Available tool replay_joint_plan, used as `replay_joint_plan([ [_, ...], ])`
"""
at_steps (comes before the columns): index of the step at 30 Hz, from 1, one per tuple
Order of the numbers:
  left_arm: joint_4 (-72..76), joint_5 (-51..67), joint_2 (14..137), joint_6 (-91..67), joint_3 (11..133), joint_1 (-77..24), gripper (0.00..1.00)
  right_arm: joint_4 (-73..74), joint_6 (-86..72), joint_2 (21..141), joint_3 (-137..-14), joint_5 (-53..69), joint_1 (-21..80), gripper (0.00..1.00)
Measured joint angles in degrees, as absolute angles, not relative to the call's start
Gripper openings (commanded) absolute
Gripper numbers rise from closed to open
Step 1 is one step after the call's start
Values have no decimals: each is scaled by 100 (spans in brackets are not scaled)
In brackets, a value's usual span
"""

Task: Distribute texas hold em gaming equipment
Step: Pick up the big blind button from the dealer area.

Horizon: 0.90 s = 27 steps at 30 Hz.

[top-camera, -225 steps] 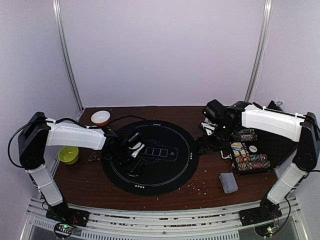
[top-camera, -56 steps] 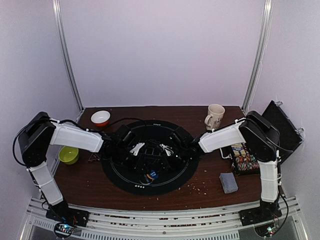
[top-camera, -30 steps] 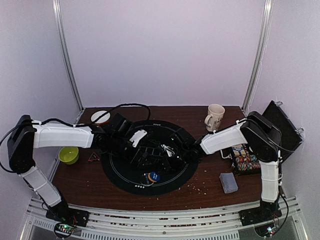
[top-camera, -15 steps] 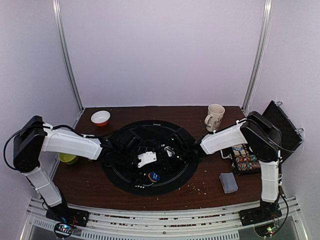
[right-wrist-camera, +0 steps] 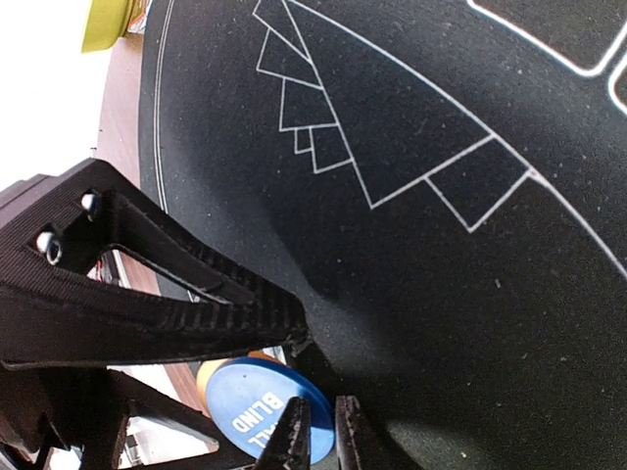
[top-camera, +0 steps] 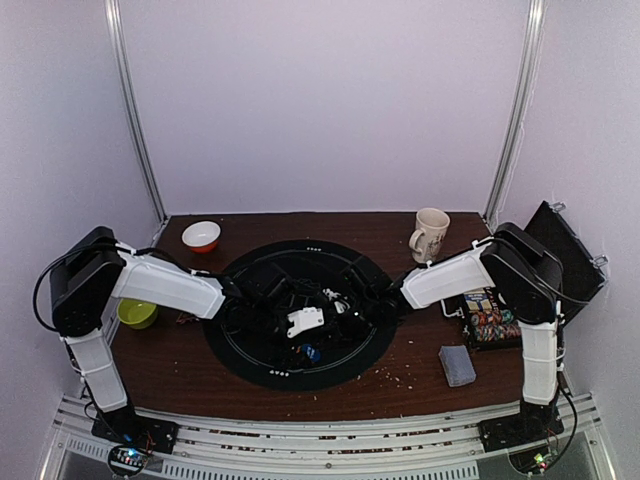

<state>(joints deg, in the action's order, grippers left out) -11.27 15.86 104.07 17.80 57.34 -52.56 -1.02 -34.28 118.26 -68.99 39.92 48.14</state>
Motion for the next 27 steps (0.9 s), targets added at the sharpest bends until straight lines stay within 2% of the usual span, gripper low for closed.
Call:
replay_joint_plan([
  [2, -1125, 1608, 10429, 1758, 5758, -5247, 81, -108, -3435, 11826, -6893, 4001, 4814, 14],
  [7, -1151, 1702, 10492, 1743, 5819, -5214, 70, -119, -3463, 11826, -6877, 4016, 4807, 13],
  [11, -1190, 1824, 10545, 1747, 5874, -5188, 76, -121, -3481, 11826, -6871, 4021, 4790, 13],
  [20, -1358, 1826, 10624, 1800, 5996, -5157, 78, -123, -3498, 11826, -6855, 4032, 4768, 13],
  [24, -1426, 1820, 10663, 1811, 6071, -5157, 86, -143, -3516, 11826, -6836, 4058, 4742, 13],
  [27, -1444, 1809, 10663, 1811, 6077, -5157, 84, -143, -3518, 11826, -6836, 4058, 4742, 13],
])
